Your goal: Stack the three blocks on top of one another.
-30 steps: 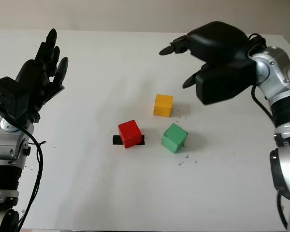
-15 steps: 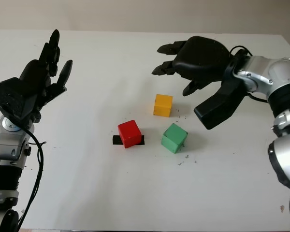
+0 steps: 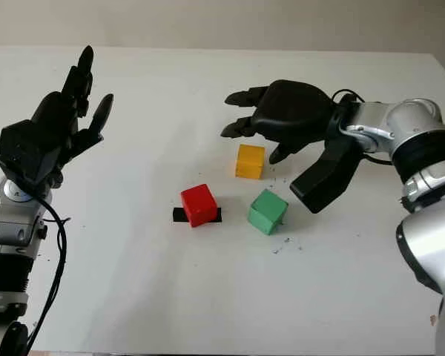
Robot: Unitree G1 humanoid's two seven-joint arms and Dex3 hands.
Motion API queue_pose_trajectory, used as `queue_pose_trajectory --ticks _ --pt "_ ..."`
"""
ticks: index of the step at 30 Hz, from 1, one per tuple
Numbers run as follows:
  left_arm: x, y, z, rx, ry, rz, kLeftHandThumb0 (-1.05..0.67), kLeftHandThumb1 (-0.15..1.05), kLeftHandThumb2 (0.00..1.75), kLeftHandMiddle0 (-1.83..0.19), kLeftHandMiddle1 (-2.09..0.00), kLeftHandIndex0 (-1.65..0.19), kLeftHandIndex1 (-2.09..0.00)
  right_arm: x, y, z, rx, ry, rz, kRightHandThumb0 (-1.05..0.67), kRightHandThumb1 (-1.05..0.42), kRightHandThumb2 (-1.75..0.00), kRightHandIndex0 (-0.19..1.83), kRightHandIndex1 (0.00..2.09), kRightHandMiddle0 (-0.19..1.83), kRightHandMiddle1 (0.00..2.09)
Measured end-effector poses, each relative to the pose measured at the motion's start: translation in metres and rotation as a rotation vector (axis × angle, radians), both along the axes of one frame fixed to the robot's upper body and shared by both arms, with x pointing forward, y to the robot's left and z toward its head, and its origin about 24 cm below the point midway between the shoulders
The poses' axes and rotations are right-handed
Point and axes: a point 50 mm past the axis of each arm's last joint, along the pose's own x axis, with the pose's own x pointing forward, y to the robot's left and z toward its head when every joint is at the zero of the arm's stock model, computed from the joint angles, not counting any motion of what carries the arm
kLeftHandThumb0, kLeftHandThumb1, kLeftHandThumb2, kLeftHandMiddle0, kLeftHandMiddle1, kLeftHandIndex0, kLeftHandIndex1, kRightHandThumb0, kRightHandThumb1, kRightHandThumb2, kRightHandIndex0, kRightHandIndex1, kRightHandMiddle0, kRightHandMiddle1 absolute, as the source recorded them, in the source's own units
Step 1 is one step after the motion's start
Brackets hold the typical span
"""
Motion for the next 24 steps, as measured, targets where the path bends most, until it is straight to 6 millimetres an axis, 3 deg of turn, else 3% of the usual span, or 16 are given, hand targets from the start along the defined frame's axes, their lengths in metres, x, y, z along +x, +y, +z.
queue_pose_trajectory --ticks 12,20,24 --pt "-0.001 0.001 0.002 -0.019 0.002 0.0 -0.64 1.05 0.62 0.13 -0.06 0.12 -0.06 -0.001 0.006 -0.013 -0.043 0.04 0.035 -0.51 -0.85 -0.06 0.28 0.06 0.5 0.12" --pt "-0.001 0.001 0.0 -0.015 0.005 0.001 -0.63 1.05 0.63 0.14 -0.05 0.13 -0.05 -0.001 0.008 -0.018 -0.067 0.031 0.046 -0.44 -0.9 -0.06 0.31 0.07 0.57 0.16" --pt "-0.001 0.001 0.0 -0.014 0.007 -0.002 -0.64 1.05 0.63 0.14 -0.05 0.14 -0.05 0.001 0.007 -0.021 -0.072 0.012 0.038 -0.34 -0.96 -0.07 0.33 0.07 0.69 0.23"
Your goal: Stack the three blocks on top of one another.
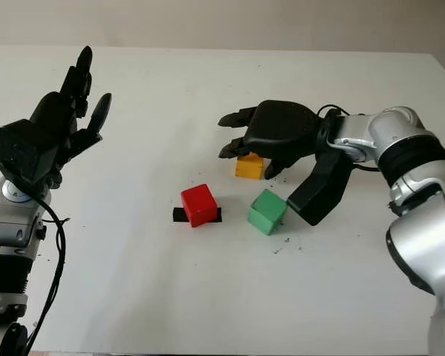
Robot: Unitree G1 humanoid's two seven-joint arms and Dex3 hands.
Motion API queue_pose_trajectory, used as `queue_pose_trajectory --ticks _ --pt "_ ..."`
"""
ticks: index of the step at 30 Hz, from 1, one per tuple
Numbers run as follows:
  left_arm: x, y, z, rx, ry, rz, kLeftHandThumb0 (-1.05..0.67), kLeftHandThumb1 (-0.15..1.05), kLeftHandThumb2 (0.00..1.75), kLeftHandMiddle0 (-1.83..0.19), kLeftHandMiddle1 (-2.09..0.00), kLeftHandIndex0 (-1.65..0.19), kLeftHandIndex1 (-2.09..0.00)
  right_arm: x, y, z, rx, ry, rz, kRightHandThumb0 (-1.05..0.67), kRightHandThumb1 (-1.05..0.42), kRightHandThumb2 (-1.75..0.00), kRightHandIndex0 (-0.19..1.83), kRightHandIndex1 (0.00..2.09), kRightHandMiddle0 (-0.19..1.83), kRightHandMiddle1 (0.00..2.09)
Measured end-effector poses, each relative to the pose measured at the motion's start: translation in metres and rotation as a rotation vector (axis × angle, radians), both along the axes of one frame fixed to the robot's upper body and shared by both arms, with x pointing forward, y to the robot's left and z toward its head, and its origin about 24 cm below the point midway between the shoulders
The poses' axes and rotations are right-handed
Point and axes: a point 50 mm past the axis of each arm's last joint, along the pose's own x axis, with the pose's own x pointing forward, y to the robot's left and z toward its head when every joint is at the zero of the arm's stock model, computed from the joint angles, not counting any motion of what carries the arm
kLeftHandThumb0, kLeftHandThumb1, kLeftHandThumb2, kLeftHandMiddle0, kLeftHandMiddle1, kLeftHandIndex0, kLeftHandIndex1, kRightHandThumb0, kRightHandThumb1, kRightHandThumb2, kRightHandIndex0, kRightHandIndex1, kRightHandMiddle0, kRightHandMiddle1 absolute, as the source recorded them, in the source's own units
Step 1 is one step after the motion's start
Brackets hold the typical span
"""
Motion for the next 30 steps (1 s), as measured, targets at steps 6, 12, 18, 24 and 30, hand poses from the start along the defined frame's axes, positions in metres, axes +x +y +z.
queue_pose_trajectory --ticks 6,12,18,24,30 --pt "0.0 -0.001 0.001 0.004 -0.008 -0.007 -0.64 1.05 0.63 0.14 -0.05 0.14 -0.05 0.003 0.001 0.0 -0.002 -0.019 -0.015 -0.33 -0.95 -0.05 0.37 0.06 0.62 0.92" --pt "-0.001 0.0 0.0 0.004 -0.005 -0.007 -0.64 1.05 0.63 0.15 -0.05 0.14 -0.05 0.005 -0.001 0.002 -0.017 -0.053 -0.016 -0.32 -0.9 -0.04 0.41 0.07 0.58 1.09" --pt "-0.001 0.0 -0.003 0.005 0.005 -0.006 -0.65 1.05 0.63 0.14 -0.05 0.14 -0.05 0.007 -0.004 0.006 0.015 -0.059 -0.044 -0.32 -0.91 -0.05 0.41 0.07 0.57 1.09" --pt "-0.002 0.0 -0.004 0.01 0.008 -0.004 -0.66 1.05 0.64 0.13 -0.06 0.14 -0.05 0.012 -0.001 0.027 0.167 0.056 -0.174 -0.36 -0.9 -0.05 0.39 0.05 0.52 1.17" --pt "-0.002 0.0 -0.004 0.012 0.009 -0.006 -0.66 1.05 0.64 0.13 -0.06 0.14 -0.05 0.013 0.008 0.067 0.31 0.114 -0.208 -0.34 -0.9 -0.06 0.36 0.04 0.5 1.12"
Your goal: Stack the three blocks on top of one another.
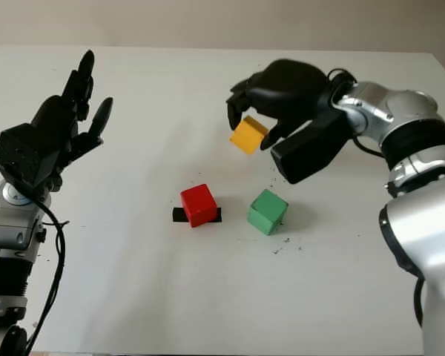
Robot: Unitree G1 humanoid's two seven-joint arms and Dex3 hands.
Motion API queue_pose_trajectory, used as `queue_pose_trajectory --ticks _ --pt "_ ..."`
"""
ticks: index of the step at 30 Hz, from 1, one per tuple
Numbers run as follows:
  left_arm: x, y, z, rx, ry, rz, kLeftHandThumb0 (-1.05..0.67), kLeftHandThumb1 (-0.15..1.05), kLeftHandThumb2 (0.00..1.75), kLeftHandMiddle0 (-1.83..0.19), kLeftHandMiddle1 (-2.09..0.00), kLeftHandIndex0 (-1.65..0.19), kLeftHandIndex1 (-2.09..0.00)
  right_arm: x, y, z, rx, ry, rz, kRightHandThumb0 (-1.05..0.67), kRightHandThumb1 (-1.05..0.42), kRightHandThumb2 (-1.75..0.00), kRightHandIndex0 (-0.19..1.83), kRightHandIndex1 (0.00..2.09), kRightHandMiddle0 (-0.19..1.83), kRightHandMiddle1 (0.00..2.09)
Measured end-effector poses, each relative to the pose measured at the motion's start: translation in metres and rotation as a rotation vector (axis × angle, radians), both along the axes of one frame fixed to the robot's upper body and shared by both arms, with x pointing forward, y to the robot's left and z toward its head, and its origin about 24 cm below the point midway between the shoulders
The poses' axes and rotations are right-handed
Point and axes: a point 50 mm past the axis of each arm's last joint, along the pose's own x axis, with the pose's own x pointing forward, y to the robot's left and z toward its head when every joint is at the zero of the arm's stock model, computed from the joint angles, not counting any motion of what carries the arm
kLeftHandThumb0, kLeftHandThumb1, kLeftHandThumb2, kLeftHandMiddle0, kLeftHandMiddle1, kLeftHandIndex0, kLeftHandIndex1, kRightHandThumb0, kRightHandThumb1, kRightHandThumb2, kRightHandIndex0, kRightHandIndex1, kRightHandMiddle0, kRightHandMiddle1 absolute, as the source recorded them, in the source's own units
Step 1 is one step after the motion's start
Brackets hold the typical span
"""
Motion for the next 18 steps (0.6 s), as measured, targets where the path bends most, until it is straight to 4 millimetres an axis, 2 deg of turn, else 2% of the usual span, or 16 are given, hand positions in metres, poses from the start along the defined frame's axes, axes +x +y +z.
queue_pose_trajectory --ticks 4,8,13,18 --pt "0.0 0.0 0.0 0.003 -0.001 -0.001 -0.65 1.05 0.64 0.13 -0.06 0.14 -0.05 -0.002 0.006 0.021 0.129 0.04 0.005 -0.33 -0.9 -0.05 0.36 0.05 0.48 1.19" --pt "0.0 -0.001 0.0 0.005 -0.001 -0.001 -0.64 1.05 0.64 0.13 -0.06 0.14 -0.05 -0.001 0.009 0.035 0.341 0.178 0.003 -0.34 -0.92 -0.06 0.34 0.04 0.43 1.25" --pt "0.0 -0.001 -0.001 0.003 0.002 -0.001 -0.65 1.05 0.63 0.13 -0.05 0.14 -0.05 0.0 0.008 0.019 0.504 0.456 -0.036 -0.4 -0.92 -0.05 0.32 0.04 0.39 1.35" --pt "-0.001 -0.001 -0.002 0.001 0.004 -0.001 -0.66 1.05 0.63 0.14 -0.05 0.14 -0.05 -0.003 0.008 0.0 0.602 0.618 -0.075 -0.43 -0.91 -0.05 0.28 0.03 0.4 1.38"
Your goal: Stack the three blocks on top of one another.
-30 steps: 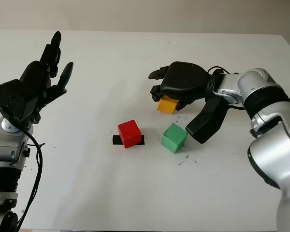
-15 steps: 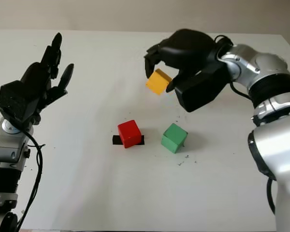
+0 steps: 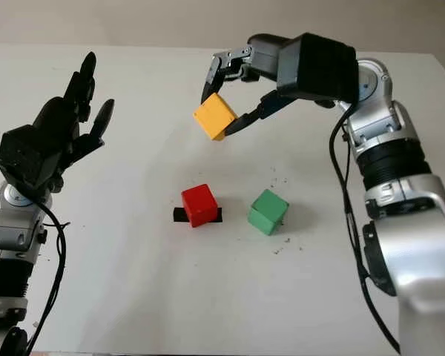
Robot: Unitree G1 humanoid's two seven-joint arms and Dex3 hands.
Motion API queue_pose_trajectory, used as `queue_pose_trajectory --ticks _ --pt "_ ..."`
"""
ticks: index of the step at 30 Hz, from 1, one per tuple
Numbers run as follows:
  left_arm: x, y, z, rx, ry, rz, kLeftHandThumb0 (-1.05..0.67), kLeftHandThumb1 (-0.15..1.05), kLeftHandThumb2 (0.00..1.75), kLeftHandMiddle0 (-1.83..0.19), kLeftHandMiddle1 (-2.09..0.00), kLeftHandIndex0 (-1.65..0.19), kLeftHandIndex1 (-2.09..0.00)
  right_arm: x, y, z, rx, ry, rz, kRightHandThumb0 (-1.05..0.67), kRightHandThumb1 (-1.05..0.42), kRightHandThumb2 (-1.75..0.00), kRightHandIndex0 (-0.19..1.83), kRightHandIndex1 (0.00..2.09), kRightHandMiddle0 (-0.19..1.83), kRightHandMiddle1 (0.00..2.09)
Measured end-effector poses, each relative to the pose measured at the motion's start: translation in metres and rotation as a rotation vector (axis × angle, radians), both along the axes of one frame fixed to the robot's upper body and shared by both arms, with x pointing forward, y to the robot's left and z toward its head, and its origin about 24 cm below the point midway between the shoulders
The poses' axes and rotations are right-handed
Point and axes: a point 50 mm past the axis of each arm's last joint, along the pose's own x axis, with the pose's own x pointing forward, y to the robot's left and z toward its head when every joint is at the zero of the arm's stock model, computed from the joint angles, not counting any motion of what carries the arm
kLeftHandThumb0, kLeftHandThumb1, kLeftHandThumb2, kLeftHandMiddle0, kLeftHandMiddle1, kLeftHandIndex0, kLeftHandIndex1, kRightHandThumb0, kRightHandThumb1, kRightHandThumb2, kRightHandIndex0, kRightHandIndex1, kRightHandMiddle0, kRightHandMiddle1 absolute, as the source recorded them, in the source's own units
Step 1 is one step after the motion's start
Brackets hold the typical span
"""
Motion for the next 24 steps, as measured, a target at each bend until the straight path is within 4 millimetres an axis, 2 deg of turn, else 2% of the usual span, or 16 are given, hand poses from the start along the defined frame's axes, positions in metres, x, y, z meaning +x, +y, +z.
queue_pose_trajectory --ticks 10,24 --pt "-0.001 -0.001 0.001 0.017 -0.001 0.011 -0.65 1.05 0.64 0.14 -0.05 0.13 -0.06 -0.015 0.006 -0.026 0.167 0.268 -0.04 -0.47 -0.92 -0.05 0.23 0.02 0.39 1.45" --pt "-0.001 -0.001 0.001 0.032 -0.001 0.027 -0.65 1.05 0.63 0.13 -0.06 0.13 -0.06 -0.027 0.015 -0.052 0.274 0.449 -0.021 -0.46 -0.92 -0.05 0.18 0.03 0.38 1.43"
